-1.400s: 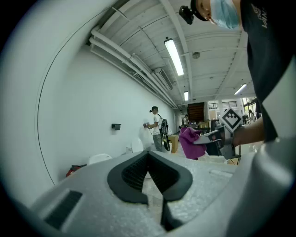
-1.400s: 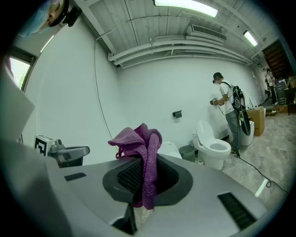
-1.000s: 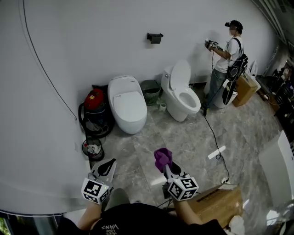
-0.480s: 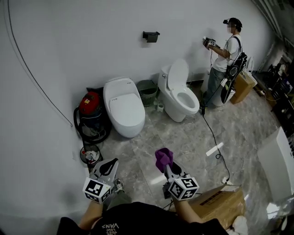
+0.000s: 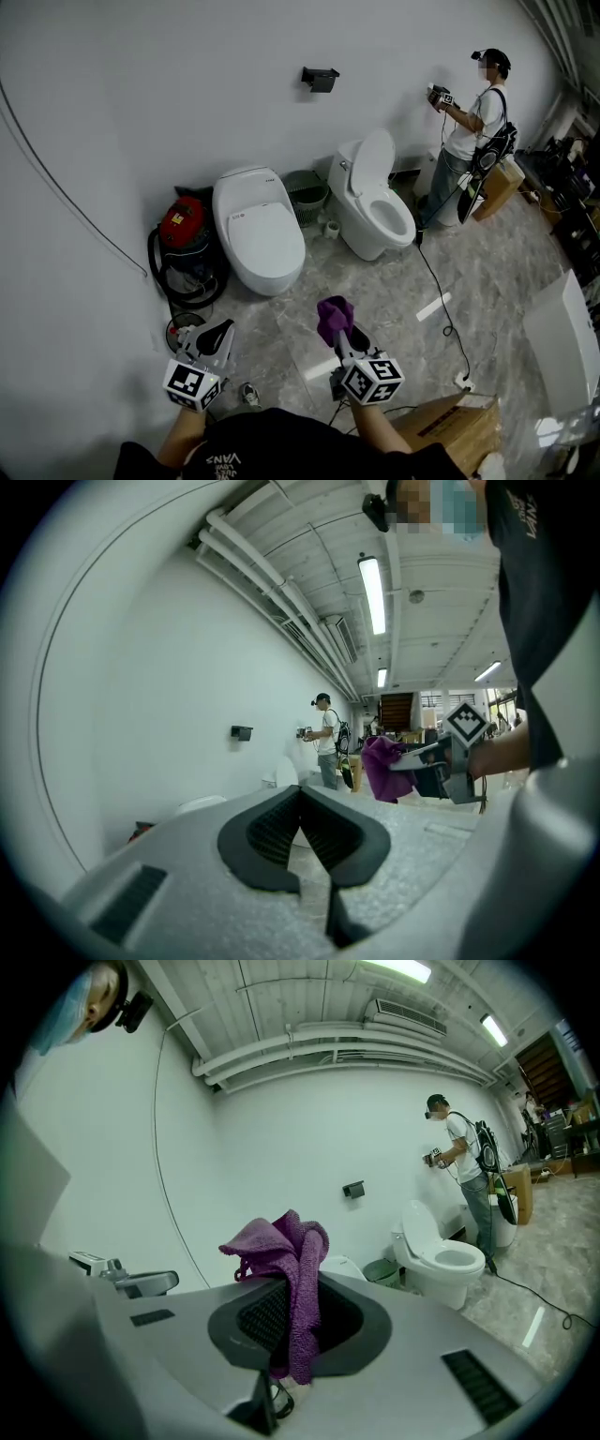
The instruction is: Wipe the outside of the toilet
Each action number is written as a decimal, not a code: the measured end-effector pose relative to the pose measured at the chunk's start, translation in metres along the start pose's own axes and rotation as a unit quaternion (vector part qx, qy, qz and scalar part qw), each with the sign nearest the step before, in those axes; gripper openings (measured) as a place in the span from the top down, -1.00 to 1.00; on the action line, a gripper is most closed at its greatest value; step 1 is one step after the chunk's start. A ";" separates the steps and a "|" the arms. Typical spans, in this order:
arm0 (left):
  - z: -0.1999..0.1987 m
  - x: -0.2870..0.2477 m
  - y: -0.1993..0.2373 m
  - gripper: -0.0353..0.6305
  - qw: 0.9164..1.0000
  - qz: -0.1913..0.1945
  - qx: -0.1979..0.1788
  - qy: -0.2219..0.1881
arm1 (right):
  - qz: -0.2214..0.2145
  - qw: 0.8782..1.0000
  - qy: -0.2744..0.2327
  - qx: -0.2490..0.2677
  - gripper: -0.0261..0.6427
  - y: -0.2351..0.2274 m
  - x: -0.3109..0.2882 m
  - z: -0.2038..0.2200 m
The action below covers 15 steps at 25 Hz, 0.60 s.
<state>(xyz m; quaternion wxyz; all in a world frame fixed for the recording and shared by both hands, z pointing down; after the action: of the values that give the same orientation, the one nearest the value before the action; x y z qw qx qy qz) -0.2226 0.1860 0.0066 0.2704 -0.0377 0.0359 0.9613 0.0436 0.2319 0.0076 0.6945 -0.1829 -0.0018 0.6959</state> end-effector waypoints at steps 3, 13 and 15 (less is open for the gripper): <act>0.000 -0.005 0.032 0.89 1.000 0.003 0.004 0.004 | 0.010 1.000 0.000 -0.006 0.79 0.011 -0.026 -0.003; 0.012 -0.034 0.089 0.89 0.999 0.027 0.030 0.009 | 0.038 0.999 0.005 -0.002 0.79 0.020 -0.077 -0.009; 0.015 -0.040 0.088 0.89 0.999 0.026 0.033 0.011 | 0.037 0.999 0.006 0.000 0.79 0.015 -0.082 -0.009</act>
<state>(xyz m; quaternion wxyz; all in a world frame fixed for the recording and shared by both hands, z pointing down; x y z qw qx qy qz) -0.2349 0.0917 0.0299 0.2458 -0.0385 0.0712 0.9659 0.0285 0.1496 0.0159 0.6680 -0.1867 0.0095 0.7203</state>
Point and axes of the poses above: the fingertips, and each gripper's own axes: x backward along the fingers, y to its left, z out of its underside, the point moved 4 cm from there along x, backward along the fingers, and after that the axes turned 10 degrees about z, right-handed, at the moved point
